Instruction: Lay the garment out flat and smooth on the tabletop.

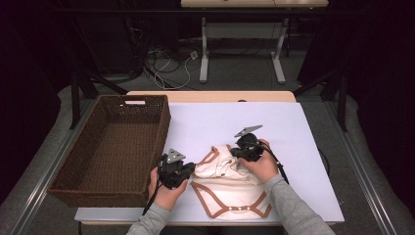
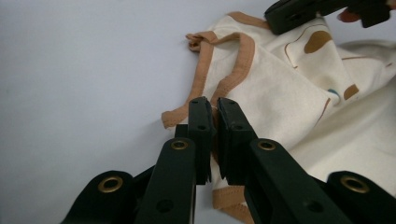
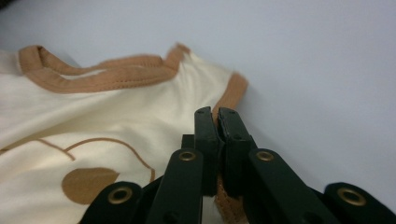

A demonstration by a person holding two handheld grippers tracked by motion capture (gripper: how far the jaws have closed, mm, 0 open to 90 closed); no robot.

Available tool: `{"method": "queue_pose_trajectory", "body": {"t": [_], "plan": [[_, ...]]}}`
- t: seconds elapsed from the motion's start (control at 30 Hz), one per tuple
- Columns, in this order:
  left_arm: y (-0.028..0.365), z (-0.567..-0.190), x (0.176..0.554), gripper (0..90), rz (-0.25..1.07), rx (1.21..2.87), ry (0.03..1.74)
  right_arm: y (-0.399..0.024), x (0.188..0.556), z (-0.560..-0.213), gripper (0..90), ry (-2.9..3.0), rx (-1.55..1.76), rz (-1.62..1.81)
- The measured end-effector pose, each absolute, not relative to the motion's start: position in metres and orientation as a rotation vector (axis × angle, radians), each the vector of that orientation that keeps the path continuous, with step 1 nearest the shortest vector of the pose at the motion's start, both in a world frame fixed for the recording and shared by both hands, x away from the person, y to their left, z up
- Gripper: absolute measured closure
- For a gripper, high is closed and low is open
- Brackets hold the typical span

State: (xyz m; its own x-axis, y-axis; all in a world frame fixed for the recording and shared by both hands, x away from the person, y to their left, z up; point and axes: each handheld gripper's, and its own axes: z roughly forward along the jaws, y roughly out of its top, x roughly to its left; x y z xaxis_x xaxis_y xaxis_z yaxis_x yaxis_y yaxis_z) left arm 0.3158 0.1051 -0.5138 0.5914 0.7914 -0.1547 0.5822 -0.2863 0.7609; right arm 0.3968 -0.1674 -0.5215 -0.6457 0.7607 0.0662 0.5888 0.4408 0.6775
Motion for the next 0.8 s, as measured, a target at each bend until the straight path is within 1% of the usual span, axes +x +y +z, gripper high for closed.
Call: {"method": "queue_pose_trajectory", "body": {"t": [0.17,0.23,0.33,0.5,0.63,0.67,0.8], "plan": [[0.104,-0.504,0.313,84.8,0.336,1.991,1.031,-0.202,0.360,-0.497,87.1,2.296,1.165,1.131],[0.101,-0.503,0.311,84.8,0.318,1.985,1.002,-0.213,0.343,-0.493,87.1,2.255,1.160,1.160],[0.093,-0.508,0.304,84.7,0.286,2.024,0.961,-0.228,0.313,-0.492,87.1,2.237,1.165,1.181],[0.081,-0.523,0.291,83.9,0.230,2.089,0.913,-0.245,0.272,-0.509,87.1,2.264,1.184,1.154],[0.076,-0.531,0.286,81.7,0.181,2.144,0.906,-0.250,0.259,-0.525,86.8,2.308,1.226,1.096],[0.076,-0.533,0.284,80.2,0.159,2.157,0.902,-0.251,0.257,-0.528,86.7,2.317,1.223,1.085],[0.079,-0.531,0.281,72.3,0.169,2.148,0.903,-0.251,0.252,-0.537,86.3,2.346,1.238,1.039]]}}
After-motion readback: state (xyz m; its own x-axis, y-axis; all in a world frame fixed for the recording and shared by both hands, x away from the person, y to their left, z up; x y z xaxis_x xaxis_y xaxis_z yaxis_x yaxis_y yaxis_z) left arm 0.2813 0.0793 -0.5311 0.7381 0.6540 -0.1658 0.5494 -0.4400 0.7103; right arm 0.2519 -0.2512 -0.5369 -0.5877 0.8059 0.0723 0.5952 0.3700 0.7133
